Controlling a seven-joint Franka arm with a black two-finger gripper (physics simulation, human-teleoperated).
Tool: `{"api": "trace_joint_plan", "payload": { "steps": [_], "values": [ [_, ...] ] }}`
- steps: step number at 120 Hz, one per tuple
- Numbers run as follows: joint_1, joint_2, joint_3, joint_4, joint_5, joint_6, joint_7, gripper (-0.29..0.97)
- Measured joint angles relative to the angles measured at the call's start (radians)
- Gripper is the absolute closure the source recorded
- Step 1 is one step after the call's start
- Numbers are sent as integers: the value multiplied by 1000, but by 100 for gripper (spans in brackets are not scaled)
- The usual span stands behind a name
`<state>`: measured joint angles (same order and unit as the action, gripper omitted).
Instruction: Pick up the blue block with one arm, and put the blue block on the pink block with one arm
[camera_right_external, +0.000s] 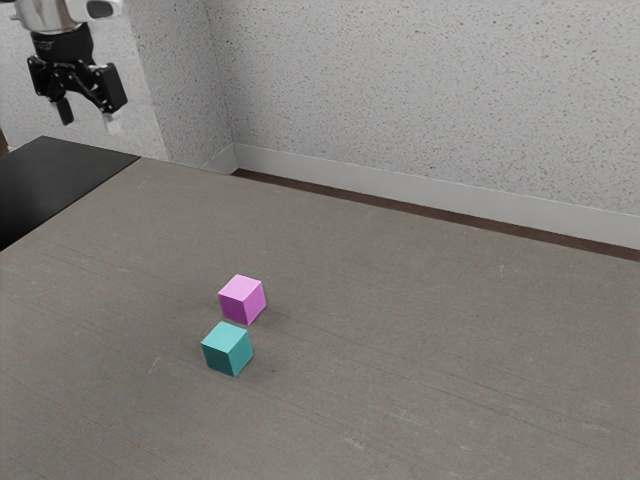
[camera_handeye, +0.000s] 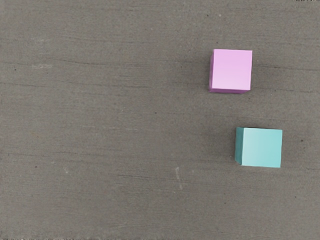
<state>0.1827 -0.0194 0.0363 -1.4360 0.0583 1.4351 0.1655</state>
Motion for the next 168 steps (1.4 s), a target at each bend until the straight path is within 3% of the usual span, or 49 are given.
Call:
{"api": "trace_joint_plan", "payload": {
  "steps": [27, 41, 45, 52, 59, 73, 89, 122, 150, 168],
  "values": [
    [46, -4, -1, 5, 0, -1, 1, 0],
    [11, -142, -18, 137, 10, -63, -21, 0],
    [-2, -205, -60, 53, 23, -67, -37, 0],
    [-19, -385, -115, -271, 28, -25, -69, 0],
    [-27, -505, -179, -506, 15, 26, -100, 0],
    [-31, -586, -254, -767, -30, 145, -156, 0],
    [-32, -546, -316, -958, -73, 353, -208, 0],
    [-31, -176, -380, -991, -170, 767, -227, 0],
    [-8, -17, -248, -937, -151, 960, -190, 0],
    [55, 59, -228, -893, -139, 1011, -157, 0]
  ]
}}
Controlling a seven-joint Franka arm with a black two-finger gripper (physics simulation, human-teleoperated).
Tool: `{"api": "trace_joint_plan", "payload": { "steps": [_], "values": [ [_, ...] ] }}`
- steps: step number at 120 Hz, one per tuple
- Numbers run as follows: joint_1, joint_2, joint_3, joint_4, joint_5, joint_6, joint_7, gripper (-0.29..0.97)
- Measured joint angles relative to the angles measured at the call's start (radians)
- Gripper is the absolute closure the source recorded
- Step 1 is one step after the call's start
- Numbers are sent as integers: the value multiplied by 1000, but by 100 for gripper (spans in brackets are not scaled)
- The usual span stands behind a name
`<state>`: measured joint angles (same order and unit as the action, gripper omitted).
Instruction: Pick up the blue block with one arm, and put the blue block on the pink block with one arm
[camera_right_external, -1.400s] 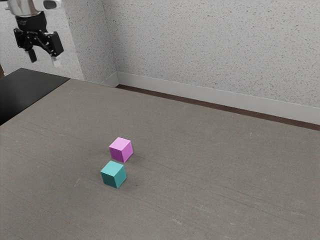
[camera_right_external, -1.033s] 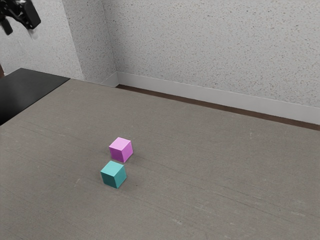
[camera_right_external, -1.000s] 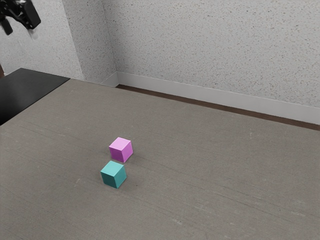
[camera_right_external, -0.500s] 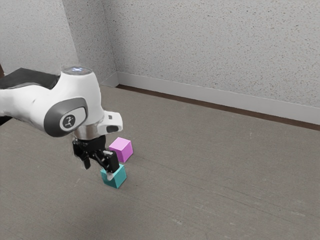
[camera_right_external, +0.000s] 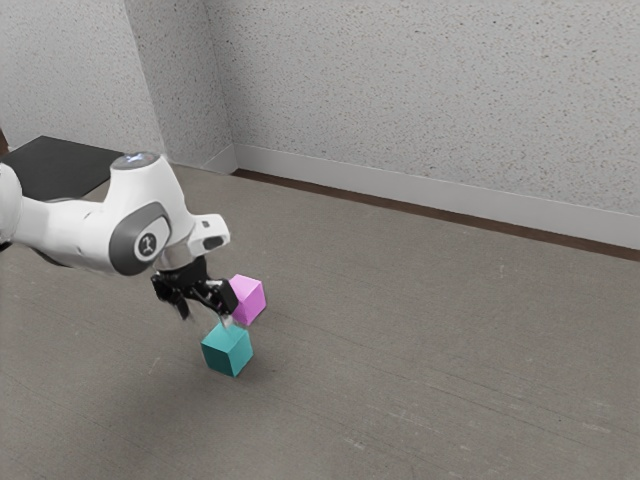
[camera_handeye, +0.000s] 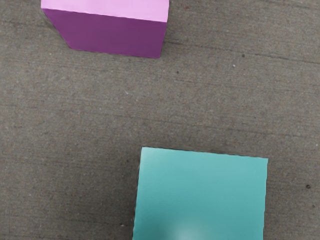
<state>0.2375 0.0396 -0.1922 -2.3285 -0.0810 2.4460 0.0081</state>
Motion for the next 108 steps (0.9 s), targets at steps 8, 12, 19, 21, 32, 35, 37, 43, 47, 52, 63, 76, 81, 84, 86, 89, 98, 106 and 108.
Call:
{"api": "trace_joint_plan", "payload": {
  "steps": [8, 12, 19, 21, 32, 35, 37, 43, 47, 52, 63, 76, 81, 84, 86, 89, 98, 106, 108],
  "values": [
    [1, 35, 0, 23, 2, 13, 15, 0],
    [-19, 42, -1, 29, 0, 18, 22, 0],
    [-61, 47, -3, 33, -7, 25, 27, 0],
    [-70, 48, -3, 33, -10, 27, 28, 0],
    [-83, 52, -3, 36, -18, 34, 27, 0],
    [-80, 53, -2, 36, -20, 36, 26, 0],
    [-79, 53, -2, 36, -21, 36, 25, 0],
    [-74, 54, -1, 36, -23, 39, 21, 0],
    [-73, 55, 1, 36, -23, 40, 17, 0],
    [-72, 56, 1, 35, -24, 41, 10, 0],
    [-72, 61, 2, 34, -25, 43, -9, 0],
    [-76, 72, 10, 35, -26, 39, -30, 0],
    [-73, 79, 16, 35, -26, 39, -37, 0],
    [-72, 81, 19, 35, -26, 38, -41, 0],
    [-71, 82, 20, 35, -26, 38, -44, 0],
    [-70, 84, 21, 35, -26, 37, -48, 0],
    [-71, 87, 23, 35, -26, 36, -59, 0],
    [-71, 94, 23, 36, -26, 36, -68, 0],
    [-71, 96, 23, 36, -26, 36, -70, 0]
  ]
}}
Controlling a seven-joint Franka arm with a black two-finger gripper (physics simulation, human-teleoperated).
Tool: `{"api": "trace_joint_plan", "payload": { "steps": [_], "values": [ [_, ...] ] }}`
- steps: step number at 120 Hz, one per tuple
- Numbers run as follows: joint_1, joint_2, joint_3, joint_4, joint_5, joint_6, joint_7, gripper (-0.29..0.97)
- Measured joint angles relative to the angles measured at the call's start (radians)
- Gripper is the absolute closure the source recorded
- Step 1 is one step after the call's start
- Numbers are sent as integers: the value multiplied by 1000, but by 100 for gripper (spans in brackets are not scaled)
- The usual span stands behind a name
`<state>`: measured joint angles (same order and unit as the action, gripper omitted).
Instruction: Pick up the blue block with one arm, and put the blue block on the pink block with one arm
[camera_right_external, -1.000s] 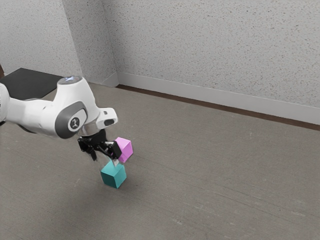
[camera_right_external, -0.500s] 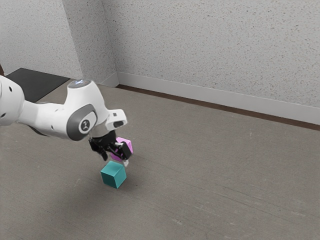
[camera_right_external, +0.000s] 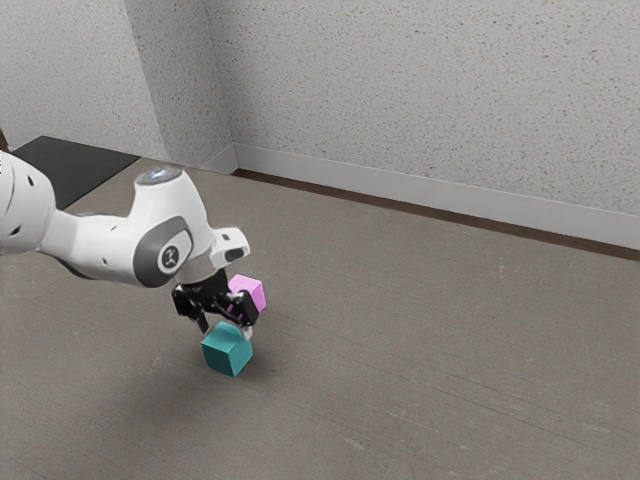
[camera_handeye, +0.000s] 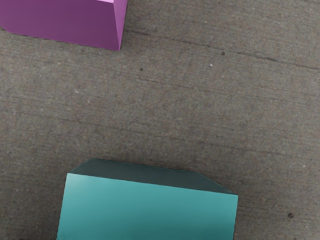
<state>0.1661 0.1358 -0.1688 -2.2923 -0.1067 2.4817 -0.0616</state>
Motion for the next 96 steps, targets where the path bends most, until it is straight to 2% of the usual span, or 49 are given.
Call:
{"api": "trace_joint_plan", "payload": {
  "steps": [52, 96],
  "values": [
    [0, 24, 0, 8, 38, 0, 7, 0],
    [0, 48, 0, 8, 45, 0, 40, 0]
  ]
}}
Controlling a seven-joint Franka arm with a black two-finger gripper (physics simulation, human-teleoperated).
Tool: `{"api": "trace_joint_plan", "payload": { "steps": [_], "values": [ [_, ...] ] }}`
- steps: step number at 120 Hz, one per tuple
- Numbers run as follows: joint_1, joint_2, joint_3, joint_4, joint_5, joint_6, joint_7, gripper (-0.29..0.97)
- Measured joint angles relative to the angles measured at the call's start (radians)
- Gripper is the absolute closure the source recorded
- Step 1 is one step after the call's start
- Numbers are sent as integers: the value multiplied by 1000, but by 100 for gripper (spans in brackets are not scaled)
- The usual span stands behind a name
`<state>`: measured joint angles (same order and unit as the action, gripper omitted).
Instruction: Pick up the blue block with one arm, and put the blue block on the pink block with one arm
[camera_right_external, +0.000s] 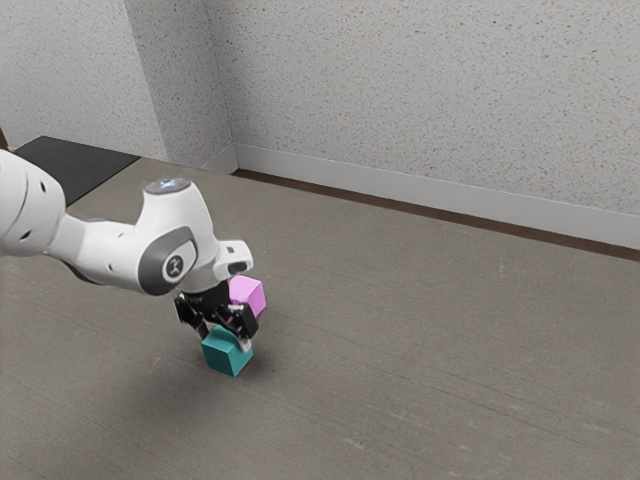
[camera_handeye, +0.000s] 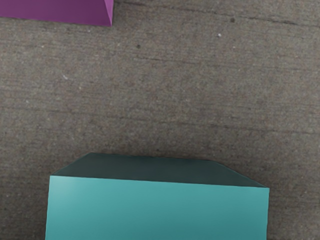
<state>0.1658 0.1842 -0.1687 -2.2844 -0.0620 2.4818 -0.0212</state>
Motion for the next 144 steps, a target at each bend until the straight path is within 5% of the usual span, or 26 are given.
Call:
{"api": "trace_joint_plan", "payload": {
  "steps": [109, 144],
  "values": [
    [0, 54, 2, 33, 56, -18, 35, 2],
    [0, 55, 2, 35, 67, -19, 39, 14]
  ]
}}
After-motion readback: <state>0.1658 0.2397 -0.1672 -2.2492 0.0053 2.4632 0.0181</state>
